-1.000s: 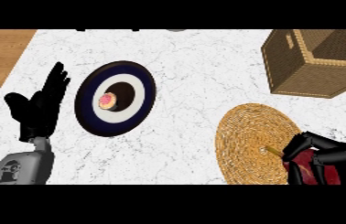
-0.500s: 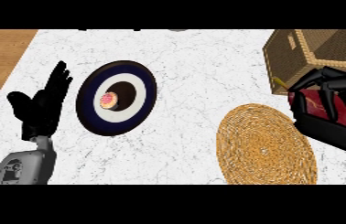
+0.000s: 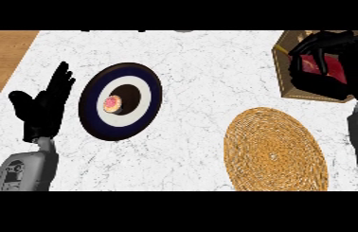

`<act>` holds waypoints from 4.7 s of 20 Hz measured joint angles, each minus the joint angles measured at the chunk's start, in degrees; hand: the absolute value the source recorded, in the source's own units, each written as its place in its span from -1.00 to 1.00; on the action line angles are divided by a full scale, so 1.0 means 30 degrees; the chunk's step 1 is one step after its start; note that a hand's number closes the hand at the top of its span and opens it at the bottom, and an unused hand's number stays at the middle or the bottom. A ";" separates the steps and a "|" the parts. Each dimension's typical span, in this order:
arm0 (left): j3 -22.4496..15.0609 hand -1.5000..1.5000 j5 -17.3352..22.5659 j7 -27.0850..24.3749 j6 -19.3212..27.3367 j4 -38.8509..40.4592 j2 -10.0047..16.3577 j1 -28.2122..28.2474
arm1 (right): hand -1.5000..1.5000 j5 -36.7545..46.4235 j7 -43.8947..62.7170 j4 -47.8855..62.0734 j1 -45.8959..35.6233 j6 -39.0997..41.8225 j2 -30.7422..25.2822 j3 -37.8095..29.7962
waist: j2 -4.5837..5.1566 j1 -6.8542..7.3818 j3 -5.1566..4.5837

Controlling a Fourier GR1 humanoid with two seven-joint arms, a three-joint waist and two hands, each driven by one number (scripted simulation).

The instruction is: Pick the pear from the placemat and place it in the basket

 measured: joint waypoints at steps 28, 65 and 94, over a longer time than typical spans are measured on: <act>0.0161 0.00 -0.0039 0.0101 -0.0464 -0.0500 -0.0058 0.0078 | 1.00 0.7073 -1.2043 1.5137 -0.5596 -0.3050 -0.4375 0.0798 | 0.0123 0.0326 0.0005; 0.0007 0.00 -0.0214 -0.0064 -0.0625 -0.0628 -0.0420 0.0085 | 1.00 1.4961 -1.5463 2.8270 -1.1504 -0.9692 -0.4301 0.2065 | 0.0050 0.0774 -0.0282; -0.0217 0.00 -0.0553 0.0002 -0.0498 -0.0473 -0.0557 -0.0422 | -1.00 1.6026 -1.3678 3.0308 -1.1991 -0.8078 -0.4512 0.2355 | -0.0006 0.1191 -0.0547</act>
